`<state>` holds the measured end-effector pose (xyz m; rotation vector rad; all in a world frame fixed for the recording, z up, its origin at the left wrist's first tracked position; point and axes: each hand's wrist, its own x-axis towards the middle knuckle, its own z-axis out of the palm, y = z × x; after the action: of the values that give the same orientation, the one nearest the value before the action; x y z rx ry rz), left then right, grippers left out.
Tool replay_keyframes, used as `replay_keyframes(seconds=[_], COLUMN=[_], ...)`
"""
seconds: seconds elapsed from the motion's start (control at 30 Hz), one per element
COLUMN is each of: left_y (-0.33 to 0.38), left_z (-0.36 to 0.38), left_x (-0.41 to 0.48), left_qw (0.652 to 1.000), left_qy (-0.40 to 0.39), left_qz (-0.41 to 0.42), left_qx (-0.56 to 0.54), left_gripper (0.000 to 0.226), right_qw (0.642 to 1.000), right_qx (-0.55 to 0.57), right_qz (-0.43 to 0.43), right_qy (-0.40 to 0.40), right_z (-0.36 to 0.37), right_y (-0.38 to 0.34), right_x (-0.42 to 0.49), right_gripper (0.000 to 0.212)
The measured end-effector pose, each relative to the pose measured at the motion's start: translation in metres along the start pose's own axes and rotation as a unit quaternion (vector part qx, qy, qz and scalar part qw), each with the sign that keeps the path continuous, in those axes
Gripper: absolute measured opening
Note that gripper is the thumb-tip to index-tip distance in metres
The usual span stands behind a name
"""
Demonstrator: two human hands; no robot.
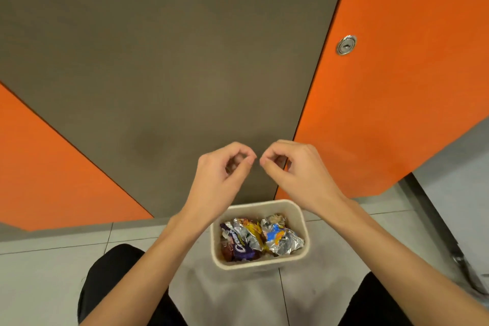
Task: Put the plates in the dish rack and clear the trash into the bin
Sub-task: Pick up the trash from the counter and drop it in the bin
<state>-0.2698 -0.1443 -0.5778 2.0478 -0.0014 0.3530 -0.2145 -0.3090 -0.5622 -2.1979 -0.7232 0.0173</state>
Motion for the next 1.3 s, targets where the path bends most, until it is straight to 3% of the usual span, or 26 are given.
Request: replay_keyframes(seconds=[0.33,0.53,0.83,0.93,1.3], left_y=[0.125,0.227,0.417,0.47,0.534], left_z=[-0.065,-0.121,-0.209,-0.232,-0.297], left_x=[0.038,0.039,0.028,0.026,0.021], left_qw=[0.997,0.999,0.994,0.992,0.976], left_qy=[0.052,0.037,-0.004,-0.013,0.033], left_qz=[0.054,-0.009,-0.077,-0.066,-0.055], left_qx=[-0.016,-0.02,0.081,0.103,0.206], left_gripper=[0.013,0.03,0.047,0.049,0.041], right_qw=[0.993,0.996,0.999,0.998,0.997], right_qx=[0.045,0.069,0.033,0.034,-0.019], right_qz=[-0.093,-0.048,0.026,0.035,0.011], right_qy=[0.057,0.036,-0.026,-0.039,-0.071], right_z=[-0.088,-0.162,-0.293,-0.324,-0.371], right_y=[-0.091,-0.181,-0.337,-0.38,-0.455], right_x=[0.046,0.044,0.022,0.012,0.015], right_gripper=[0.014,0.03,0.055,0.063,0.057])
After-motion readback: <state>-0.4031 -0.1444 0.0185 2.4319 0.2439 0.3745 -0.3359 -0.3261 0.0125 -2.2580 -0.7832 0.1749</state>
